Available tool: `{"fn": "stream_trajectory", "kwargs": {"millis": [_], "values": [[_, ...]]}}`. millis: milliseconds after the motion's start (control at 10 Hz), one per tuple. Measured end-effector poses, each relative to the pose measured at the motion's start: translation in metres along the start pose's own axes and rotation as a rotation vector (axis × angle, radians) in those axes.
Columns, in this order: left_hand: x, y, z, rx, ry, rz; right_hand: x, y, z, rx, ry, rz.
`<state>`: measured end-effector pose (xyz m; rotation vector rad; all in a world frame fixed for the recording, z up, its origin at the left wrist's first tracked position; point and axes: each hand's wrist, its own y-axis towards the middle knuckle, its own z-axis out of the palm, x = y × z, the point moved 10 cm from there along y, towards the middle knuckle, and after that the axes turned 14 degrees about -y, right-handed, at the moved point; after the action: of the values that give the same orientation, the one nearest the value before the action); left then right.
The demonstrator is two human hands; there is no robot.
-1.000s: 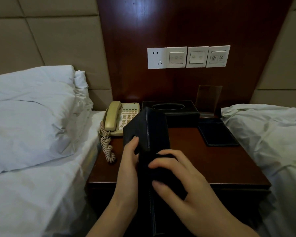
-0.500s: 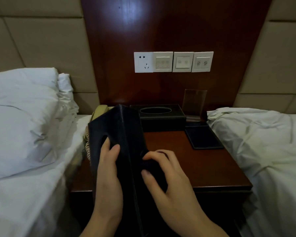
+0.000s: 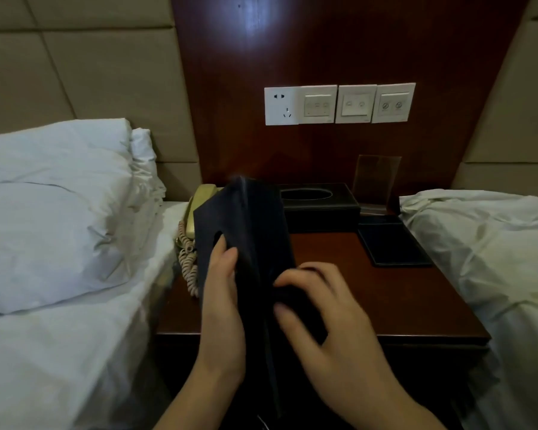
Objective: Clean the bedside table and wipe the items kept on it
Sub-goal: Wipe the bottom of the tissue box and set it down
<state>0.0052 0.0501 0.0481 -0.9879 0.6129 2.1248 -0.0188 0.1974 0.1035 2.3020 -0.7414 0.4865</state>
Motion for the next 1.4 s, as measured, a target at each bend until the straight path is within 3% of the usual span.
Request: {"fn": "stream_trajectory", "kwargs": {"millis": [100,300,500,600,800,1100,1400], "values": [[-0.01,-0.015,0.026,0.062,-0.088,-0.038,-0.027,0.001,-0.005,-0.05,0.061,0.14],[-0.011,-0.007,0.007,-0.02,0.057,-0.077,0.004,-0.008,0.004,0.068,0.04,0.001],[-0.01,-0.007,0.027,0.128,0.257,-0.106,-0.039,-0.002,0.0,0.023,0.267,0.263],[-0.012,-0.007,0.025,0.097,0.274,-0.085,-0.031,-0.002,-0.004,0.041,0.274,0.211],[-0.007,-0.01,0.024,0.151,-0.048,-0.203,-0.037,0.001,-0.01,-0.035,0.317,0.244],[-0.018,-0.005,0.033,0.312,0.046,-0.082,-0.018,-0.003,-0.017,-0.001,0.271,0.12],[-0.017,0.002,0.022,0.169,0.016,-0.065,-0.005,-0.005,-0.021,0.032,0.237,0.043]]}}
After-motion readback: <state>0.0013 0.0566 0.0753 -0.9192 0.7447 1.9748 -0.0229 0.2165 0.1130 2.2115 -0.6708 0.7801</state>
